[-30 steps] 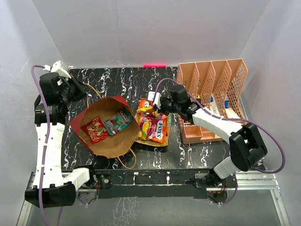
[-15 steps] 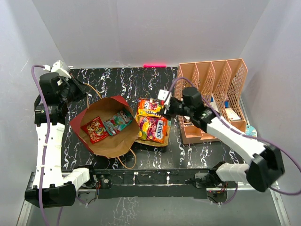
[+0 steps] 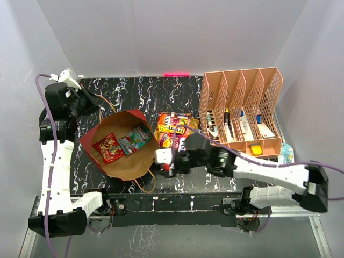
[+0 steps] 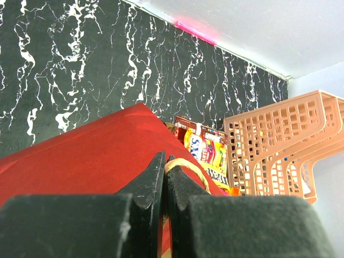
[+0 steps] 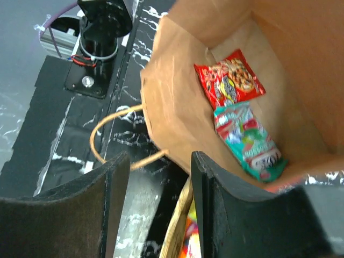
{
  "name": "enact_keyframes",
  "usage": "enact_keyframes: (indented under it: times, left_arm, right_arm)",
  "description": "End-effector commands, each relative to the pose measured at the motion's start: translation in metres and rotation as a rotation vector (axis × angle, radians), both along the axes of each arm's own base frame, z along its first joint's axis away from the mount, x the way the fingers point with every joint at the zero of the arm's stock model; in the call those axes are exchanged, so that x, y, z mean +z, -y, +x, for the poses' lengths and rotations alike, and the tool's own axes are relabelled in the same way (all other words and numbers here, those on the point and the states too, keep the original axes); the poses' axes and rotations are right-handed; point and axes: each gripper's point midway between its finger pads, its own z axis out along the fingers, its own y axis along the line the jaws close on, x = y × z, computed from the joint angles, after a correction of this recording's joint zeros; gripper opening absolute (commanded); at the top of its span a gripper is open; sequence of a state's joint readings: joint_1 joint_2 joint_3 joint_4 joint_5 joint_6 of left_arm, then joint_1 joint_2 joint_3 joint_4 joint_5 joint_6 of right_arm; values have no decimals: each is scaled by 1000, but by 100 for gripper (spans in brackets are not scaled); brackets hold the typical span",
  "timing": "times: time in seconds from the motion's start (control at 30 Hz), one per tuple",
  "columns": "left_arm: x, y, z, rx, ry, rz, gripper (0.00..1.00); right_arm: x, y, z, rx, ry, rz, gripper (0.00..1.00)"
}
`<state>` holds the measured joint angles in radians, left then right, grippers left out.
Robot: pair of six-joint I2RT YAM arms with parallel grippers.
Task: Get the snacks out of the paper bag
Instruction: Take out the snack from the paper bag.
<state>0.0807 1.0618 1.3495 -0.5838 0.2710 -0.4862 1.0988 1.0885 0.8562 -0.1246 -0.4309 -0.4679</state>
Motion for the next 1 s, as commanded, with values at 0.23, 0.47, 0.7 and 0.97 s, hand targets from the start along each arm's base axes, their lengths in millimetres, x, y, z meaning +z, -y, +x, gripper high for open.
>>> enact_keyframes:
  times: [0.23,0.47,0.7,0.97]
  left_arm:
    - [15,7,-6,-28,42,-16,0]
    - [16,8,-6,-36,46,-23,0]
    - [16,10,-7,-42,45,-25,0]
    - [20,11,-6,-47,51,-24,0]
  right_arm:
    - [-2,-111,46,-120,261,-148,55]
    - [-49,-146,78,-195,305,-252,57]
    - [-96,-165,108,-236,313,-340,60]
    - [-136,-169,140,-280,308,-407,61]
